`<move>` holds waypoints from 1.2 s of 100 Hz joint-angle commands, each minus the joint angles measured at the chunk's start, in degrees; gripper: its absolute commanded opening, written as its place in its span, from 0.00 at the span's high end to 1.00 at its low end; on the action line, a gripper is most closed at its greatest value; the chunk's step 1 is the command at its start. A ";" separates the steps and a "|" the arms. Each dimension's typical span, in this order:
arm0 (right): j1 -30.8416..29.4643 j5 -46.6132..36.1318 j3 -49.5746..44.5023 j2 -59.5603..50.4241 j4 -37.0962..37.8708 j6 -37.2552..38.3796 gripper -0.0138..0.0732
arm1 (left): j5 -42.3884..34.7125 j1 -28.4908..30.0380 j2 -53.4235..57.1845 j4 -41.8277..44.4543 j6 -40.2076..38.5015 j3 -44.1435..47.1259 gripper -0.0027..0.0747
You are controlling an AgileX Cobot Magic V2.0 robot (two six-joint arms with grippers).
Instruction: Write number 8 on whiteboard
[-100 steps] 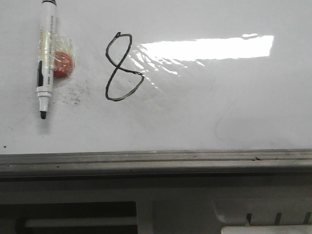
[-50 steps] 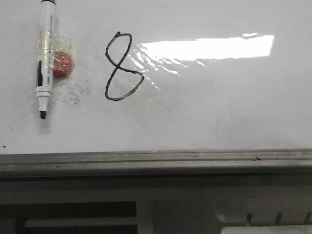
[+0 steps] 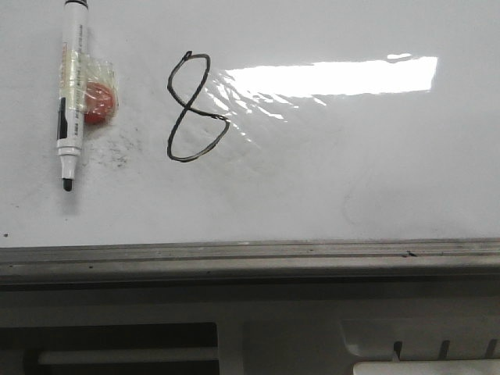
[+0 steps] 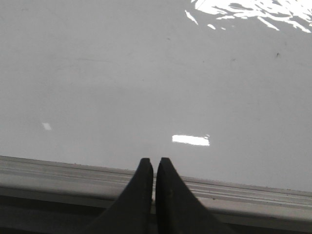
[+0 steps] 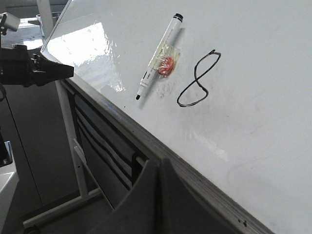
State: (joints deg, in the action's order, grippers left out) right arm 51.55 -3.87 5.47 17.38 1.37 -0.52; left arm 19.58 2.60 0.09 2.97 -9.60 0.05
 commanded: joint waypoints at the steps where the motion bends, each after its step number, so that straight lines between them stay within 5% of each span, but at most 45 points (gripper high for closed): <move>1: -1.56 -4.80 1.57 0.19 0.54 -0.51 0.91 | -2.34 -0.03 1.85 -0.56 -0.64 1.86 0.99; 16: -8.97 -8.82 -0.60 0.19 0.54 -0.51 0.91 | -2.34 -0.03 1.85 -0.56 -0.64 1.86 0.99; 35: -21.93 -26.81 -6.99 -0.21 0.54 -0.51 0.91 | -2.34 -0.03 1.85 -0.56 -0.64 1.86 0.99; 55: -38.04 -27.79 -6.72 -3.89 0.54 1.78 0.91 | -2.34 -0.03 1.85 -0.56 -0.64 1.86 0.99; 82: -54.79 -10.03 -6.72 -13.90 0.54 2.14 0.91 | -2.34 -0.03 1.85 -0.56 -0.64 1.86 0.99; 120: -57.81 19.46 -6.72 -19.24 0.44 0.52 0.91 | -2.31 -0.03 1.72 -0.56 -0.64 1.86 0.99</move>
State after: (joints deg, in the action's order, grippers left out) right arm -5.88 13.56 -0.64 -0.62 1.37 1.25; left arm 19.71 2.60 0.09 2.88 -9.60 0.05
